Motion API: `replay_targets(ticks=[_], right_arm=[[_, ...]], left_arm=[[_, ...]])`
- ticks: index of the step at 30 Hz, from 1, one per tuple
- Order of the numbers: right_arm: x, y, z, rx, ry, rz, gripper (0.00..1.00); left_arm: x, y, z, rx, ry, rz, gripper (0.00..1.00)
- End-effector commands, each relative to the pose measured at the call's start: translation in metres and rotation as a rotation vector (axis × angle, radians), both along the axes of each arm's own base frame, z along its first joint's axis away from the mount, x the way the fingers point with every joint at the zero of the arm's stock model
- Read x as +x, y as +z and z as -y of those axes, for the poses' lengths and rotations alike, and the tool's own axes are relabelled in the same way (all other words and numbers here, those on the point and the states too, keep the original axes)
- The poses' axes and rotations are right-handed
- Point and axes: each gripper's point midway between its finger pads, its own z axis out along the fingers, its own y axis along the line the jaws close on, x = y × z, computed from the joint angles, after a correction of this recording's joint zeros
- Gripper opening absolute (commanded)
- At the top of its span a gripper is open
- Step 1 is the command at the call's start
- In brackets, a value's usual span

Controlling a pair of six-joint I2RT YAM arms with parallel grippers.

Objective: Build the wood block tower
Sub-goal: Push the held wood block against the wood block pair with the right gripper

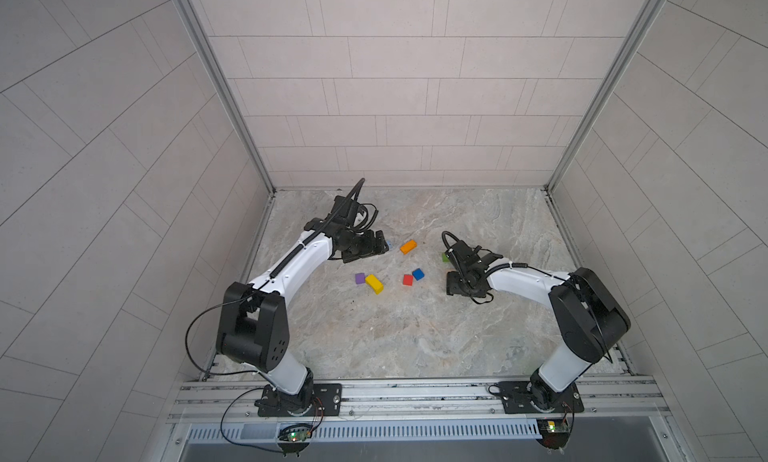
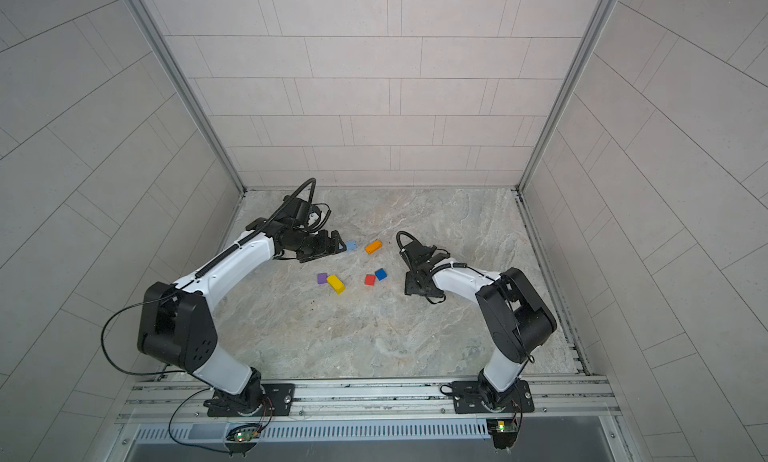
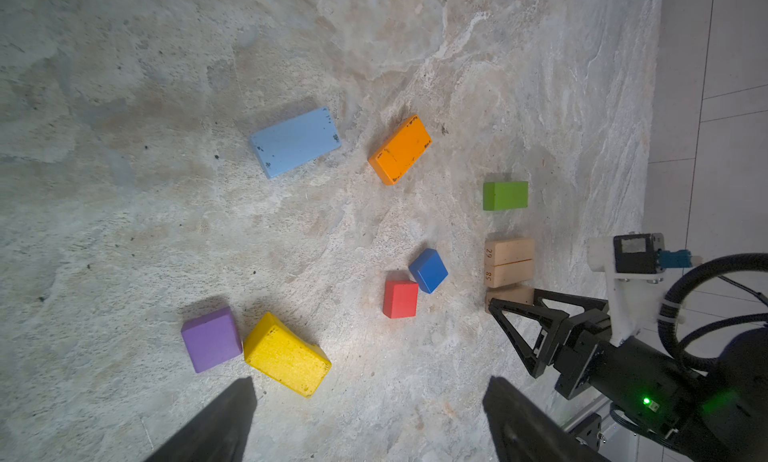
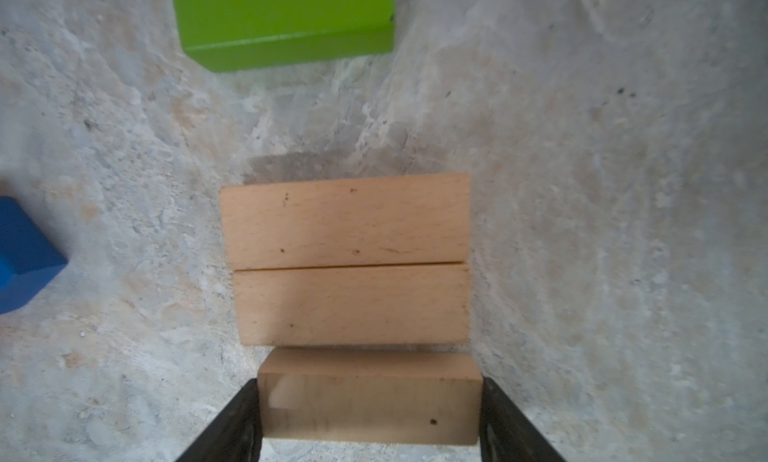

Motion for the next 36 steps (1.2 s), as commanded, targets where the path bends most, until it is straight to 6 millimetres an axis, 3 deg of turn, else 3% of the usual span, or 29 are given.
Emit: replay_targets(ticks=[1, 36], right_arm=[[0.0025, -0.0035, -0.0028, 0.005, 0.006, -0.009, 0.72], [0.01, -0.003, -0.006, -0.002, 0.017, -0.008, 0.73]], left_arm=[[-0.0035, 0.0004, -0.0055, 0.019, 0.0, 0.0, 0.93], [-0.0034, 0.0022, -0.006, 0.021, 0.001, 0.006, 0.93]])
